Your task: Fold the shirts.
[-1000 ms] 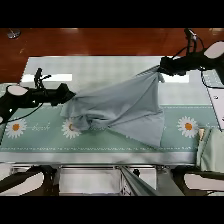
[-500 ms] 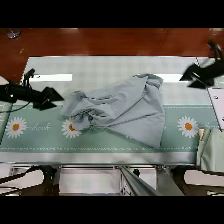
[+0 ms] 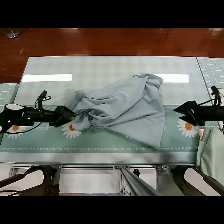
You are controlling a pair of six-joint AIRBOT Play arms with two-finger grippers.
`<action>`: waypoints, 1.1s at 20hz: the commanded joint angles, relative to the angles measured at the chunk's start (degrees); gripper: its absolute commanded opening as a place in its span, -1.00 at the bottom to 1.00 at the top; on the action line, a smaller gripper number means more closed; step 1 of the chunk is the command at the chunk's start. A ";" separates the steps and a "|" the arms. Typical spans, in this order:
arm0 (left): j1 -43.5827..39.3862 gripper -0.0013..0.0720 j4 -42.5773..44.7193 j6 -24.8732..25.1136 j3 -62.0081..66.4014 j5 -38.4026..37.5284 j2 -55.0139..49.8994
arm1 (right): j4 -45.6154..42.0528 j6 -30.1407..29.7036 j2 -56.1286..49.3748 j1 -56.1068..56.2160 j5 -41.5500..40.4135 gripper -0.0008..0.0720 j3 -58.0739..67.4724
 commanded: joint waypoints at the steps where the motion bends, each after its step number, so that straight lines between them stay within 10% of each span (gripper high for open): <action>1: -7.37 0.95 -4.15 2.10 -1.62 5.99 -0.35 | 4.00 -3.10 2.45 -0.52 -0.28 0.71 -5.33; 4: -15.10 0.94 -4.37 2.10 -1.49 8.48 -0.52 | 1.33 -2.58 2.45 -0.52 -0.07 0.71 -5.42; 5: -16.48 0.38 -4.31 2.12 -1.36 8.13 -0.50 | -1.68 -1.51 2.45 -0.52 0.11 0.71 -5.42; 6: -16.90 -0.64 -4.15 2.14 -1.31 7.72 -0.50 | -5.11 0.09 2.45 -0.52 0.59 0.71 -5.42; 7: -16.83 -0.91 -4.17 2.12 -1.25 6.99 -0.50 | -8.55 1.60 2.45 -0.52 1.36 0.71 -5.42; 22: -16.74 -0.91 -4.20 2.10 -0.44 5.31 -0.48 | 1.40 6.38 -10.73 26.12 -6.88 0.68 -4.81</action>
